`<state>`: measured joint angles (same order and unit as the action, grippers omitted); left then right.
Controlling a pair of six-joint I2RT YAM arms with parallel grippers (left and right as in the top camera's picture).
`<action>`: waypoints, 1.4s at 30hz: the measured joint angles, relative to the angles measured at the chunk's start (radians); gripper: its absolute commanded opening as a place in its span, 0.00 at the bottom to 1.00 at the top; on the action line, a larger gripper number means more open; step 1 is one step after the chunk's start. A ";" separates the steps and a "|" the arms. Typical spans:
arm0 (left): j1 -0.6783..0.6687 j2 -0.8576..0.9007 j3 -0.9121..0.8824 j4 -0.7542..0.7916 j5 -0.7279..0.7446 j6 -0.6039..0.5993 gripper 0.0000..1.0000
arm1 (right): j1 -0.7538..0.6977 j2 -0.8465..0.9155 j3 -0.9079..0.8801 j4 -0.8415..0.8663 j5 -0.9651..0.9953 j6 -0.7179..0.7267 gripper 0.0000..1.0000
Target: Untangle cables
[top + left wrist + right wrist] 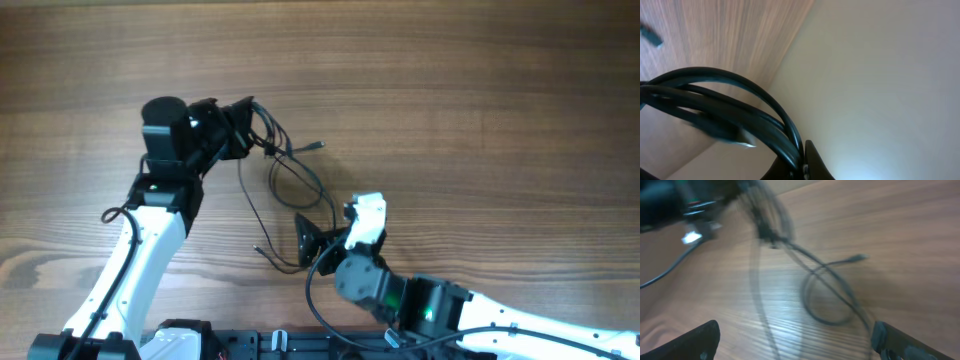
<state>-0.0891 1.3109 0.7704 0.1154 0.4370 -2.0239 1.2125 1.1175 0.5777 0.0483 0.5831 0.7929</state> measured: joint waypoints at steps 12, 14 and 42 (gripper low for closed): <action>-0.148 0.002 0.002 0.260 0.013 0.000 0.04 | -0.099 0.216 0.000 0.338 -0.304 -0.283 0.96; -0.162 0.007 0.001 0.454 0.026 0.008 0.04 | -0.099 0.267 0.000 0.346 -0.310 -0.292 1.00; 0.003 0.007 0.018 -0.351 0.658 1.266 0.59 | -0.410 0.086 0.000 -0.122 -0.361 -0.058 1.00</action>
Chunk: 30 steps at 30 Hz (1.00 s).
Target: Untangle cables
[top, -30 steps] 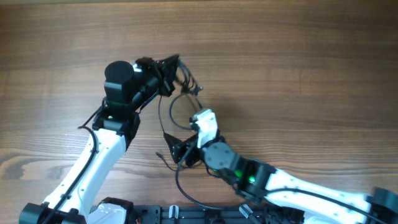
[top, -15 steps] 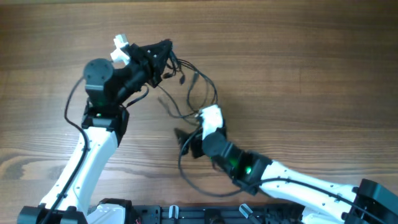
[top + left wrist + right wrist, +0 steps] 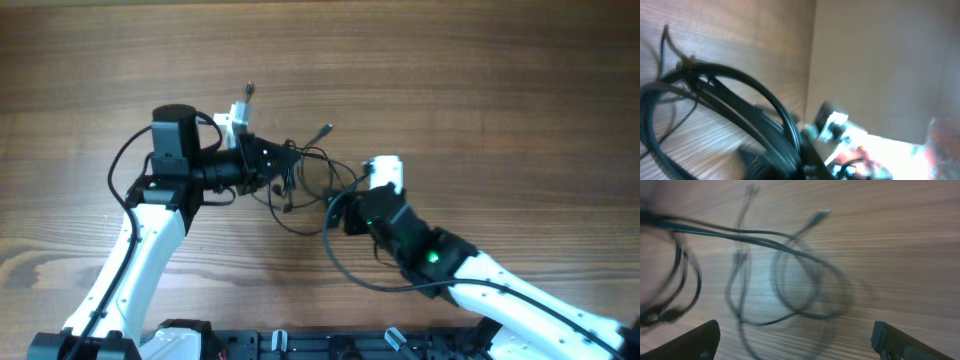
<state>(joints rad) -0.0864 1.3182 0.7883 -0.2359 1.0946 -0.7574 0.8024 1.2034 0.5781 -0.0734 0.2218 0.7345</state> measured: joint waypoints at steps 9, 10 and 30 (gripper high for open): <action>-0.138 0.000 0.000 -0.051 -0.112 0.131 0.98 | -0.147 -0.129 0.000 -0.071 -0.051 0.058 1.00; -0.149 0.000 0.000 -0.051 -0.140 0.135 0.97 | -0.147 -0.129 0.000 -0.077 -0.075 0.059 1.00; 0.158 0.000 0.000 -0.053 -0.380 0.026 1.00 | -0.147 -0.103 0.000 -0.033 -0.304 0.046 0.99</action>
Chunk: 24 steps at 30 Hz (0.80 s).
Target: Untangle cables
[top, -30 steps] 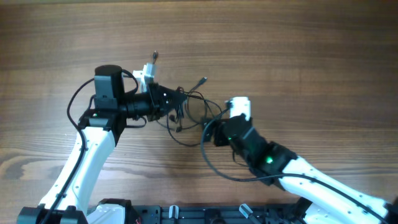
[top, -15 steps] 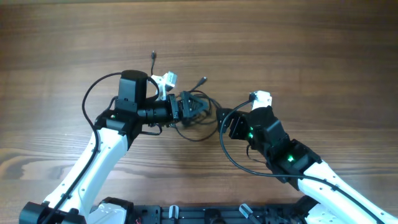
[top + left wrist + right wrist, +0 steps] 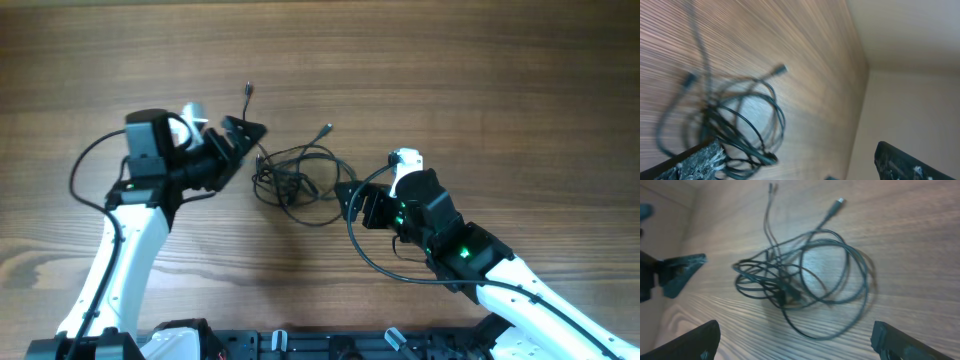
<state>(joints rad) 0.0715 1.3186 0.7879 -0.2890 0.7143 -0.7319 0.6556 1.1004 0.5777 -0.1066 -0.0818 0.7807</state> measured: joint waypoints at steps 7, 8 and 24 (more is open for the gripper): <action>-0.015 0.000 0.000 0.017 -0.041 -0.020 0.85 | 0.000 0.029 0.000 0.172 -0.008 0.001 0.96; -0.036 0.000 0.000 0.035 -0.046 -0.032 0.83 | 0.000 0.043 0.000 0.196 -0.008 0.002 0.96; -0.259 0.217 0.005 -0.078 -0.122 -0.149 0.51 | -0.003 0.146 0.000 0.138 0.093 0.027 1.00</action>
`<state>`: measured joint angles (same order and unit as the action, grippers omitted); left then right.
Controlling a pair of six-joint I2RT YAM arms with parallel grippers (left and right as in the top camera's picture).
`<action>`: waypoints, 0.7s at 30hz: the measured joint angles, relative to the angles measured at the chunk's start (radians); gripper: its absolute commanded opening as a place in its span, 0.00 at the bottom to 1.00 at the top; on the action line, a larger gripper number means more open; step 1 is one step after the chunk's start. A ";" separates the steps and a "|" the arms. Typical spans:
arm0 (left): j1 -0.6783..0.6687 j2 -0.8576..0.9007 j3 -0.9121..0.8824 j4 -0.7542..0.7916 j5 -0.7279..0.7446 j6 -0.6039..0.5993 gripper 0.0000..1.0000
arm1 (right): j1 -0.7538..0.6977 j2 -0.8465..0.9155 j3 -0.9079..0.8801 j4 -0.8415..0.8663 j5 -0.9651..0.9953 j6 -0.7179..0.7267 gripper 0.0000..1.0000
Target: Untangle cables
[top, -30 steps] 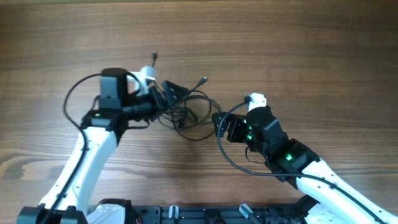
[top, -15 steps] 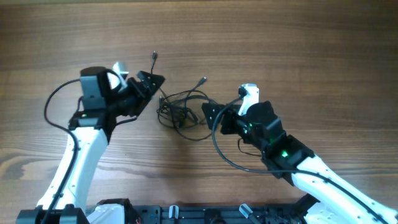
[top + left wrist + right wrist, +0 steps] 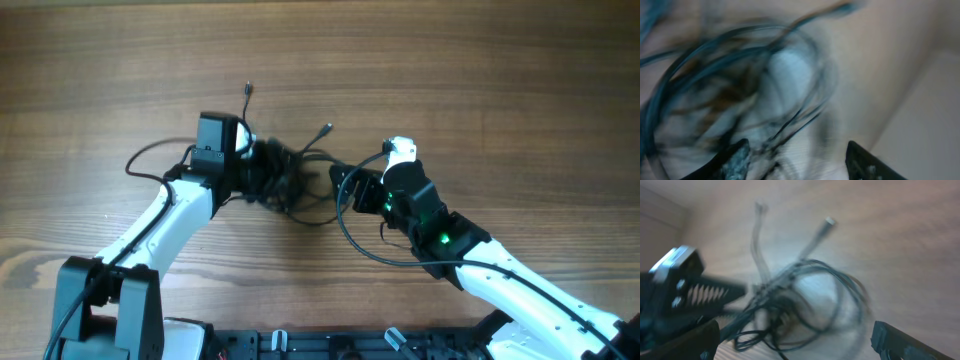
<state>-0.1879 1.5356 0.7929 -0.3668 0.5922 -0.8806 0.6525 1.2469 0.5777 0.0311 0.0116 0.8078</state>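
Observation:
A tangle of thin black cables [image 3: 305, 178] lies on the wooden table, with one plug end [image 3: 326, 129] and one thin lead end [image 3: 248, 90] sticking out toward the far side. My left gripper [image 3: 268, 170] is pushed into the tangle's left side. In the blurred left wrist view it [image 3: 797, 161] is open, with strands running between its fingers [image 3: 737, 160]. My right gripper [image 3: 342, 190] stands open just right of the tangle. The right wrist view shows the cable loops [image 3: 805, 295] ahead of it [image 3: 800, 342] and the left gripper [image 3: 690, 287] beyond.
Bare wooden table [image 3: 480, 80] surrounds the tangle. The right arm's own black wiring loop [image 3: 345, 245] hangs beside it near the tangle's right edge. The left arm's wire [image 3: 150, 155] arches beside its wrist.
My left gripper, which stood open to the left of the tangle and apart from it, is now in the tangle's left side. My right gripper has shifted a little nearer the loops.
At first my left gripper held a bunch of cable at the upper left, strands trailing toward my open right gripper. Then it held the bunch mid-table. Later the tangle lay free with both grippers open beside it. Now the left is among the strands.

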 measured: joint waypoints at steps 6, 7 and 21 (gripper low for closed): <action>0.092 -0.013 -0.004 -0.383 -0.029 0.107 0.50 | -0.051 -0.029 0.000 -0.134 0.008 0.000 1.00; 0.119 -0.026 -0.004 -0.420 -0.035 0.127 0.50 | -0.066 -0.036 0.000 -0.132 -0.005 0.000 1.00; 0.230 -0.344 -0.002 -0.127 0.011 0.312 0.88 | -0.242 -0.010 0.140 -0.136 -0.389 -0.078 0.75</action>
<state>0.0418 1.1915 0.7906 -0.4934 0.6033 -0.5682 0.4103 1.2369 0.7177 -0.1051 -0.3775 0.7300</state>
